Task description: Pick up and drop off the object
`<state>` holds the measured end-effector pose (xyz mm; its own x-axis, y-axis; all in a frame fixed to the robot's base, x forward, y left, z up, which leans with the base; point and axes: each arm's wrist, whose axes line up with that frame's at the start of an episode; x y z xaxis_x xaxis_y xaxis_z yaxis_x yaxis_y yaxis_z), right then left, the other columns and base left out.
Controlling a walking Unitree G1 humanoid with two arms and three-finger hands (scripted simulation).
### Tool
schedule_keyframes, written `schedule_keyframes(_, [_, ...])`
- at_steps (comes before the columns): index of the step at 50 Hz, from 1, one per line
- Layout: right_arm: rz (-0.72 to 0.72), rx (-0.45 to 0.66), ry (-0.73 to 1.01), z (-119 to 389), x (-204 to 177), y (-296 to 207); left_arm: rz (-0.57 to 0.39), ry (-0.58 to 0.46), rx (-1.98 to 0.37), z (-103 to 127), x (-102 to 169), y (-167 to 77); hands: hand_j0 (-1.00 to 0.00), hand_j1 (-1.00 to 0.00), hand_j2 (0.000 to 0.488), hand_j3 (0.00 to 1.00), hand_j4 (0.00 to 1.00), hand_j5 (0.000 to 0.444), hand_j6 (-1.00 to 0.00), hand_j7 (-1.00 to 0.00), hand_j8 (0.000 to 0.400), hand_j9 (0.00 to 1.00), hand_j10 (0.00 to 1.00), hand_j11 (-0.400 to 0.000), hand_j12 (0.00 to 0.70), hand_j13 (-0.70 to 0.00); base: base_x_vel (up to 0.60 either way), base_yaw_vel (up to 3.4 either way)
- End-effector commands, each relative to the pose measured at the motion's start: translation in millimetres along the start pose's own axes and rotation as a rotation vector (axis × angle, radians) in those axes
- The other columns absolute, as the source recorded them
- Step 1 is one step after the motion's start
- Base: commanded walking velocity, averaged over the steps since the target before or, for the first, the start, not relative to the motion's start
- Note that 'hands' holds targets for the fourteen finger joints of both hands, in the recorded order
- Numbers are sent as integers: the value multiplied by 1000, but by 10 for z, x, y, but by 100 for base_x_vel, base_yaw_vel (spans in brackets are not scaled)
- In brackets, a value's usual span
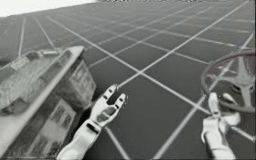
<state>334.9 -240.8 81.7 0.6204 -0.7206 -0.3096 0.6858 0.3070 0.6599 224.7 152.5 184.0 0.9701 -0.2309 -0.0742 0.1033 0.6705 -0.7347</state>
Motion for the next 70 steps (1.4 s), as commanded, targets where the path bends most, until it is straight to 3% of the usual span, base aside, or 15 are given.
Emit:
schedule_keyframes(1, [95, -3, 7, -55, -112, 266, 20, -36, -18, 55, -94, 83, 0, 0, 0, 1000, 1000, 0, 0, 0, 0, 1000, 1000, -400, 0, -700, 14, 256])
schedule_keyframes(28, [95, -3, 7, -55, -112, 266, 20, -36, -18, 55, -94, 83, 0, 0, 0, 1000, 1000, 0, 0, 0, 0, 1000, 1000, -400, 0, -700, 18, 164])
schedule_keyframes(70, [95, -3, 7, -55, -112, 266, 20, -36, -18, 55, -94, 83, 0, 0, 0, 1000, 1000, 0, 0, 0, 0, 1000, 1000, -400, 0, -700, 23, 45])
